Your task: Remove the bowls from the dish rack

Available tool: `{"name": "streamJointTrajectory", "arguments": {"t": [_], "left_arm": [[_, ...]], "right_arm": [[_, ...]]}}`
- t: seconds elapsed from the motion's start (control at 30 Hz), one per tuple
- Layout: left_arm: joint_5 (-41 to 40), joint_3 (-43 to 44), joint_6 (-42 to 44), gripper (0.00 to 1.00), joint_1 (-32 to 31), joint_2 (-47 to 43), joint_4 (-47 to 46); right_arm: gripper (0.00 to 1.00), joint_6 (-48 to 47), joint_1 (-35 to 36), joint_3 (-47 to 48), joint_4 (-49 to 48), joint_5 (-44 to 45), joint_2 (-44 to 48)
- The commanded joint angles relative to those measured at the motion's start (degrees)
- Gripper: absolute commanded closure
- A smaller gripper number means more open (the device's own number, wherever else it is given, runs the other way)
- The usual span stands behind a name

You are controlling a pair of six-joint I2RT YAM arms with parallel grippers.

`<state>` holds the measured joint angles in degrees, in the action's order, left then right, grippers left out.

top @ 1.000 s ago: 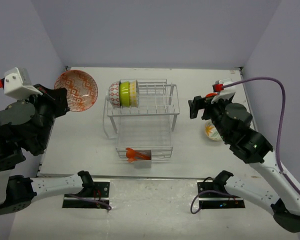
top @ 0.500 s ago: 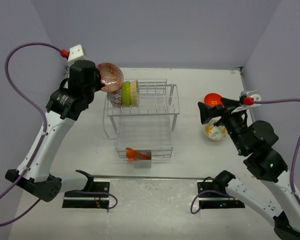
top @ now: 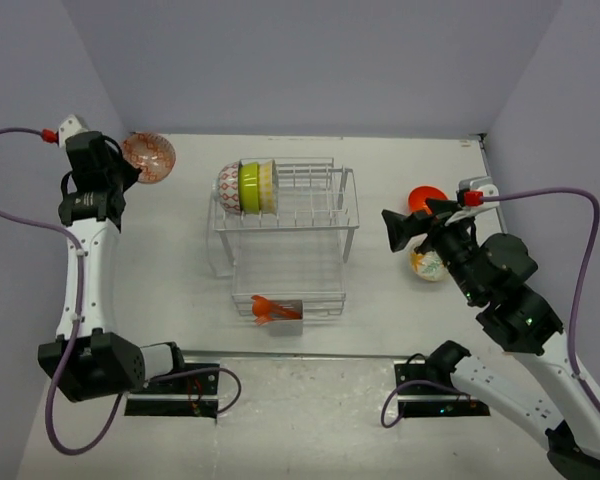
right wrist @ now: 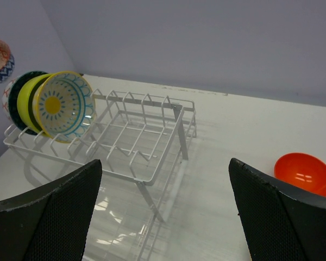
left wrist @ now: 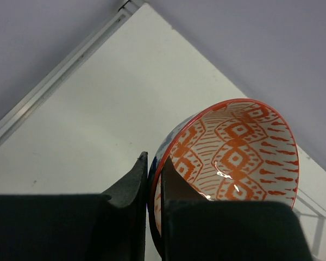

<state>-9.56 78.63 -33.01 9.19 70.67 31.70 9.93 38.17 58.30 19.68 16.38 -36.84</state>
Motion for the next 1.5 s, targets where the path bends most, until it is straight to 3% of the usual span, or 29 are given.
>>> {"name": "streamJointTrajectory", "arguments": {"t": [0.0, 0.17, 0.43, 0.8, 0.87, 0.97, 1.0, 1.07, 1.1, 1.2, 1.33, 1.43, 1.47], "left_arm": [[8.9, -6.2, -4.3, 1.00, 4.2, 3.1, -12.3], [6.2, -17.1, -10.0, 1.00, 4.2, 8.7, -23.1], [4.2, -27.1, -14.0, 1.00, 4.2, 17.0, -34.0], [-2.3, -35.4, -16.0, 0.97, 4.2, 19.6, -37.7], [-2.7, -35.3, -16.2, 0.89, 4.2, 19.1, -37.2], [-3.9, -34.8, -16.9, 0.53, 4.2, 17.4, -33.7], [-4.2, -34.3, -17.4, 0.32, 4.3, 16.7, -32.8], [-4.8, -33.8, -17.8, 0.07, 4.3, 14.0, -28.4], [-5.0, -33.0, -18.0, 0.00, 4.3, 12.8, -26.4], [-5.0, -28.6, -17.1, 0.00, 4.3, 6.4, -16.6], [-3.2, -23.9, -12.9, 0.00, 4.3, -11.7, -8.1], [-1.6, -22.8, -7.0, 0.00, 4.3, -24.5, -6.4], [0.1, -22.6, -3.7, 0.00, 4.3, -29.1, -5.6]], "right_arm": [[0.01, -0.2, -0.1, -0.5, -1.9, -2.5, 0.1], [0.01, -0.1, -0.1, -1.8, -2.7, -4.9, 0.0], [0.01, -0.2, -0.1, -2.8, -2.9, -9.0, 2.2], [0.01, 3.7, -0.2, -3.4, -4.6, -19.2, 2.3], [0.01, 4.6, -0.2, -2.8, -4.8, -20.4, -0.5], [0.01, 7.1, -0.3, -1.8, -6.2, -20.2, -5.2], [0.01, 7.6, -0.6, -1.4, -6.5, -20.9, -6.3], [0.01, 9.9, -1.7, 0.6, -7.5, -22.9, -10.2], [0.01, 10.5, -2.3, 1.2, -8.1, -26.7, -11.6], [0.01, 14.9, -5.7, 3.7, -11.8, -35.1, -17.3], [0.01, 22.1, -10.3, 10.5, -16.1, -47.4, -26.9], [0.12, 26.5, -10.9, 13.3, -18.6, -56.3, -34.7], [0.21, 28.9, -10.9, 14.0, -22.4, -59.9, -37.7]]}}
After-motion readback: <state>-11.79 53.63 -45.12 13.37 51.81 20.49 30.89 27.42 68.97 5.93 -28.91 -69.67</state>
